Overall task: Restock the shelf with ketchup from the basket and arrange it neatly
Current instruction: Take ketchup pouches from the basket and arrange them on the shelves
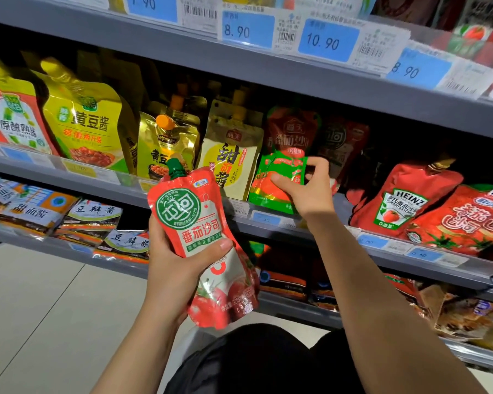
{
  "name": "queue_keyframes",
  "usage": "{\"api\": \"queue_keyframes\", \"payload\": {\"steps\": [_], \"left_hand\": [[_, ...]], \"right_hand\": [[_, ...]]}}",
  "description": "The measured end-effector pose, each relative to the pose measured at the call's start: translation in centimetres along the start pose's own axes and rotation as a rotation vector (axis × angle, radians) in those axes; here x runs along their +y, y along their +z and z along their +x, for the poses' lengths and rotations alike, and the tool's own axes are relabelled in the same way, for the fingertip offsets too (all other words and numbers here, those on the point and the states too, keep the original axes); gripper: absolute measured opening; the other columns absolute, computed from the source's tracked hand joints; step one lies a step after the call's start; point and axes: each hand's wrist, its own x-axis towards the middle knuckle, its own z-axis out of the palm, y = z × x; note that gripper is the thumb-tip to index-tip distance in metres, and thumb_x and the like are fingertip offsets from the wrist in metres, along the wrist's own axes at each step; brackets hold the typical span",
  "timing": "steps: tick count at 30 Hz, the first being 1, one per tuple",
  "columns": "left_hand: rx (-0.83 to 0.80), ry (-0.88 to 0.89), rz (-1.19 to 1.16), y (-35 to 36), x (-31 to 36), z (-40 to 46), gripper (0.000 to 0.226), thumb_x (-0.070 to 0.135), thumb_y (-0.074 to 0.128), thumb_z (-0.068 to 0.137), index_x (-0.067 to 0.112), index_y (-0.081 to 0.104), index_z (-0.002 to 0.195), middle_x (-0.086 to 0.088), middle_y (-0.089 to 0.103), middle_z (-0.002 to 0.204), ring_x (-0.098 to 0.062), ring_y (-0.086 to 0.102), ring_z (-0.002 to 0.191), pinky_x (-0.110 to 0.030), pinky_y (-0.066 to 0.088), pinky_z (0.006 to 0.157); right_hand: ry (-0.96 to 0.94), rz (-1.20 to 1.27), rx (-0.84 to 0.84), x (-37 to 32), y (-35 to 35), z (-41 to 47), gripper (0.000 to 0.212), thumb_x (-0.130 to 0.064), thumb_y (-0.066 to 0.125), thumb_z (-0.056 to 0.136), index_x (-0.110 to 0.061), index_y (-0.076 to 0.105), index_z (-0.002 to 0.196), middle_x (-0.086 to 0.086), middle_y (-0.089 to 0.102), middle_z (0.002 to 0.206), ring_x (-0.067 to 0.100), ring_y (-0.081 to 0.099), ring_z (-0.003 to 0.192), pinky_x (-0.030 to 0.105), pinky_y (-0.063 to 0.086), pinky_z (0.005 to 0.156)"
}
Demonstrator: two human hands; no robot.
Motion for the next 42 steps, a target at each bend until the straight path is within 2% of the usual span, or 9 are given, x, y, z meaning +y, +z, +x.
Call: {"api": "queue_keyframes", "payload": {"steps": [5,15,19,23,26,32,35,38,42], "left_hand": [[-0.016,-0.009,0.010,0.3,-0.9,0.4,0.089,0.007,0.089,0.049,0.036,0.047,0.121,0.016,0.069,0.102,-0.007,0.068,0.095,-0.020,0.055,0.068],[0.004,0.000,0.017,0.2,-0.9,0.2,0.079,0.006,0.080,0.051,0.035,0.048,0.118,0.016,0.070,0.098,-0.006,0.069,0.090,-0.018,0.055,0.065],[-0.005,0.000,0.017,0.0,-0.8,0.2,0.078,0.006,0.080,0.050,0.038,0.048,0.114,0.018,0.070,0.096,-0.006,0.069,0.090,-0.018,0.054,0.064],[-0.023,0.019,0.035,0.1,-0.8,0.3,0.091,0.007,0.090,0.048,0.037,0.046,0.121,0.014,0.068,0.105,-0.008,0.068,0.096,-0.021,0.056,0.069],[-0.030,0.031,0.029,0.6,-0.7,0.4,0.085,0.009,0.084,0.051,0.036,0.046,0.122,0.015,0.068,0.106,-0.009,0.067,0.098,-0.022,0.056,0.071],[-0.053,0.061,0.063,1.6,0.2,-0.4,0.087,0.012,0.086,0.050,0.039,0.045,0.121,0.014,0.066,0.110,-0.007,0.066,0.100,-0.022,0.056,0.071],[-0.063,0.063,0.068,2.6,0.9,-1.0,0.099,0.010,0.092,0.046,0.032,0.043,0.130,0.009,0.064,0.115,-0.006,0.066,0.100,-0.023,0.056,0.072],[-0.086,0.061,0.021,4.4,1.6,-2.1,0.082,0.004,0.085,0.056,0.025,0.047,0.127,0.004,0.068,0.109,-0.009,0.068,0.095,-0.023,0.056,0.070],[-0.161,0.035,0.039,6.7,2.2,-3.8,0.053,0.008,0.079,0.072,0.030,0.052,0.113,0.007,0.069,0.098,-0.003,0.069,0.083,-0.018,0.054,0.063]], "right_hand": [[-0.010,0.144,-0.232,1.8,-1.7,-0.7,0.068,0.005,0.079,0.068,-0.010,0.037,0.120,0.010,0.055,0.116,0.014,0.059,0.100,0.021,0.054,0.079],[-0.117,-0.339,0.033,2.2,2.2,0.2,0.055,-0.008,0.075,0.073,-0.015,0.034,0.108,-0.002,0.061,0.092,0.013,0.059,0.077,0.024,0.044,0.057],[0.001,-0.396,-0.021,2.1,1.9,0.8,0.049,-0.009,0.071,0.075,-0.016,0.034,0.108,0.004,0.062,0.099,0.023,0.062,0.083,0.038,0.052,0.070],[0.003,-0.064,-0.104,1.2,0.4,-0.2,0.041,-0.015,0.072,0.082,-0.011,0.044,0.113,-0.007,0.059,0.093,0.006,0.058,0.082,0.014,0.047,0.068],[-0.049,-0.188,-0.062,1.2,0.2,-0.3,0.036,-0.018,0.070,0.084,-0.003,0.049,0.108,-0.002,0.056,0.093,0.016,0.056,0.085,0.024,0.039,0.065],[-0.028,-0.273,-0.091,0.4,-0.2,-2.0,0.039,-0.025,0.073,0.081,-0.015,0.047,0.109,0.001,0.061,0.107,0.019,0.058,0.094,0.032,0.045,0.077],[-0.157,-0.061,-0.029,-2.2,-2.2,-6.0,0.039,-0.028,0.070,0.083,-0.027,0.048,0.115,-0.019,0.053,0.104,0.008,0.053,0.099,0.021,0.042,0.084],[-0.134,0.162,-0.284,-4.2,-4.3,-11.9,0.047,-0.040,0.075,0.075,-0.039,0.050,0.114,-0.021,0.057,0.114,0.002,0.059,0.106,0.021,0.050,0.086],[-0.158,0.124,-0.439,-3.7,-5.6,-15.3,0.077,-0.016,0.087,0.063,-0.039,0.046,0.124,-0.012,0.062,0.119,0.007,0.062,0.107,0.031,0.054,0.089]]}}
